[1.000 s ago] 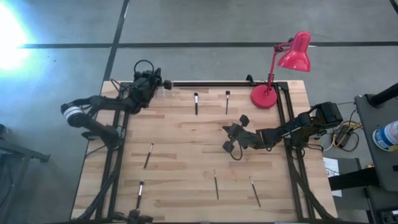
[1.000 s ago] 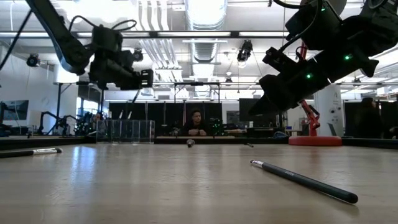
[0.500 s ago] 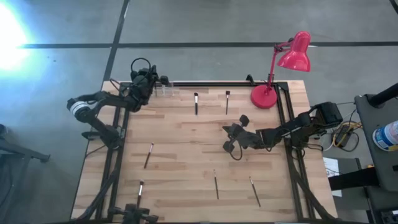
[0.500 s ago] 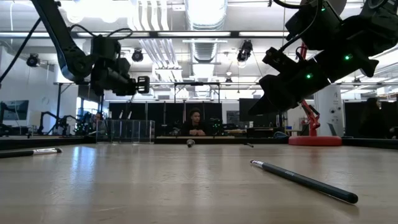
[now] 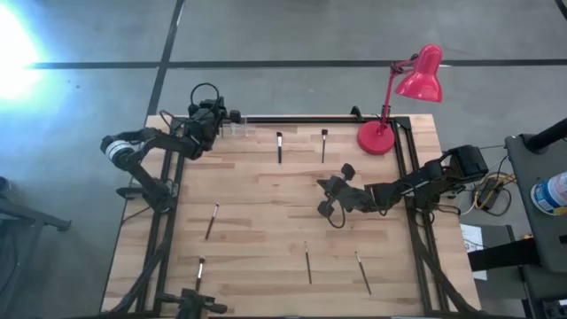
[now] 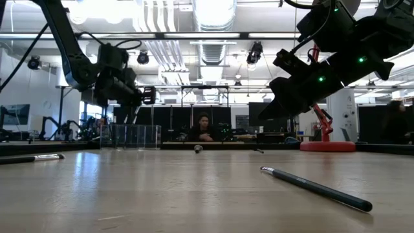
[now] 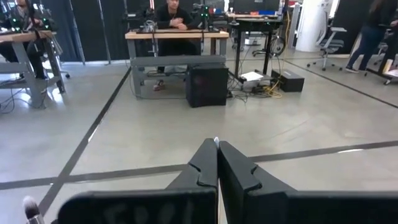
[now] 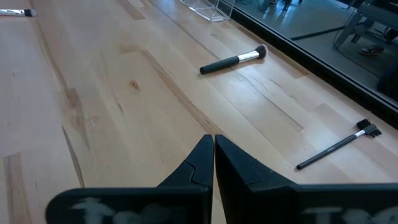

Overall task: Pick & Place Makeup Brushes
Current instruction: Put the eyeshadow brush into the transparent organizer

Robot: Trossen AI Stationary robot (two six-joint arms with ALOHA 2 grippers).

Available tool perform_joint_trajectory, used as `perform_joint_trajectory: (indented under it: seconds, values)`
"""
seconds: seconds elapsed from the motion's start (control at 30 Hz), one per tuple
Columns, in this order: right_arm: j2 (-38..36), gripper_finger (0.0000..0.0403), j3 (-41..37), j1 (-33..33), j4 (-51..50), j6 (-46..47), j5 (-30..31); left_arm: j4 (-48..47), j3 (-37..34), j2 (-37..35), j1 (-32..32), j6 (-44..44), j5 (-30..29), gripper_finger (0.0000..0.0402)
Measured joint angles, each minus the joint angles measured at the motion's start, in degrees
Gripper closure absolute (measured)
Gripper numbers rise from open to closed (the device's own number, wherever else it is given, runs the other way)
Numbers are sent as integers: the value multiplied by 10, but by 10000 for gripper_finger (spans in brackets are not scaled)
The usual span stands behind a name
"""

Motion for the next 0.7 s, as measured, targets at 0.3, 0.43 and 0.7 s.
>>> perform_joint_trajectory:
  seconds: [0.3,0.43,0.7]
  values:
    - [0,394,0,0,0,1,0,-28,0,0,1,-27,0,400]
    - [0,394,0,0,0,2,0,-29,0,0,1,-50,-1,400]
    - [0,394,0,0,13,1,0,-48,0,0,1,-93,-1,394]
